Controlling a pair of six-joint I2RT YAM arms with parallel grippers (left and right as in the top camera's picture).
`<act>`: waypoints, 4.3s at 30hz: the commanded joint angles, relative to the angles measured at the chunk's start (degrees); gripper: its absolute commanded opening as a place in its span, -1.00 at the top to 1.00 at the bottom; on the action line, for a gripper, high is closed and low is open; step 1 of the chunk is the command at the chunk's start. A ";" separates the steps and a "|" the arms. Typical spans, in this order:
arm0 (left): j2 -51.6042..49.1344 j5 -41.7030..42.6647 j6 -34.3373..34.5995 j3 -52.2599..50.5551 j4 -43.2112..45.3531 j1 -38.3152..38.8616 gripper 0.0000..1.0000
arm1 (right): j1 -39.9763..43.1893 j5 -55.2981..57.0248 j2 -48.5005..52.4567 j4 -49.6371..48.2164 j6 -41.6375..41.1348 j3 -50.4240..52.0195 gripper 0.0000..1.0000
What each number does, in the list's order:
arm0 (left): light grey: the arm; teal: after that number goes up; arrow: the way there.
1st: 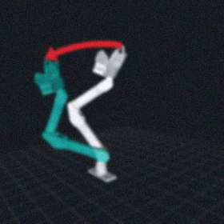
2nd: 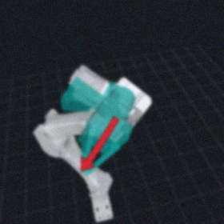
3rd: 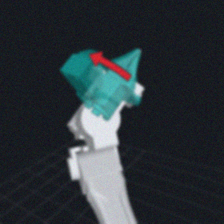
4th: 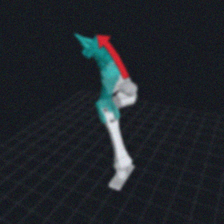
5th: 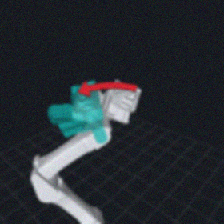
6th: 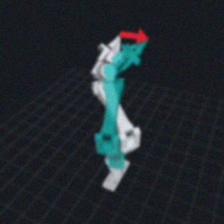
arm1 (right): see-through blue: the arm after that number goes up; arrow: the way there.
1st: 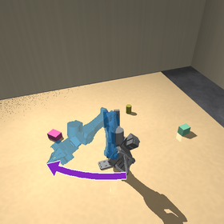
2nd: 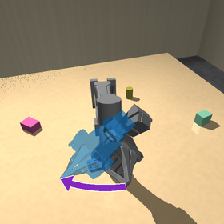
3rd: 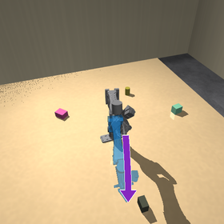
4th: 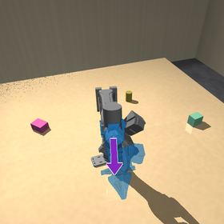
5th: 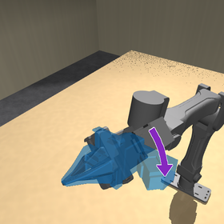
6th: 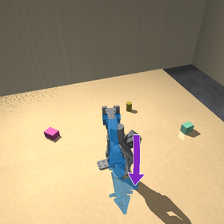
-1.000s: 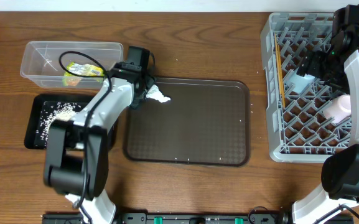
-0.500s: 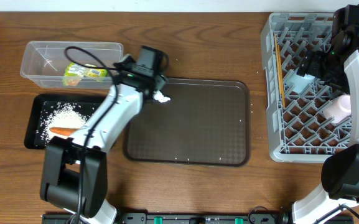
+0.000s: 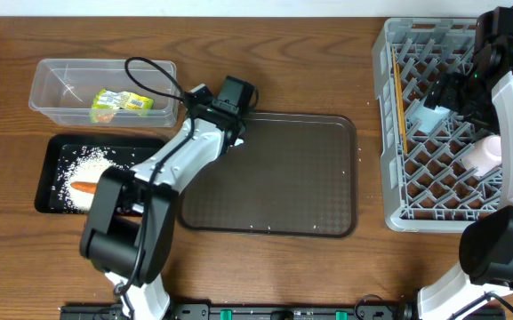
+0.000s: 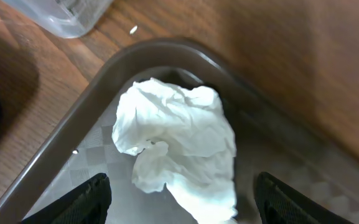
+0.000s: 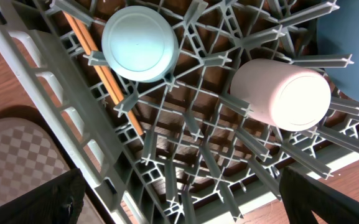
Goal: Sort waste into correct bins and load items into the dishwasher rack
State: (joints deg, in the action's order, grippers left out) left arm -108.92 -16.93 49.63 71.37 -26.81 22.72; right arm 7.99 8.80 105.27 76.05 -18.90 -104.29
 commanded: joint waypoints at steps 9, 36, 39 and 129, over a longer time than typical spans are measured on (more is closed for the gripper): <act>-3.69 -1.57 -1.77 0.63 0.59 0.24 -0.53 | 0.20 0.20 -0.13 0.04 -0.79 0.07 -0.98; 6.47 -2.54 -7.50 0.66 2.10 1.20 0.88 | 0.20 0.20 -0.13 0.04 -0.79 0.07 -0.98; 10.51 -5.64 -7.39 0.66 2.73 0.92 0.88 | 0.20 0.20 -0.13 0.04 -0.79 0.07 -0.98; 44.72 8.83 -2.84 0.63 -47.98 -23.41 -0.96 | 0.20 0.20 -0.13 0.07 -0.79 0.07 -0.98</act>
State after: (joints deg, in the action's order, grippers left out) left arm -65.76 -7.84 46.50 71.77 -74.54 -0.64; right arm 7.99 8.78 105.27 76.05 -18.90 -104.25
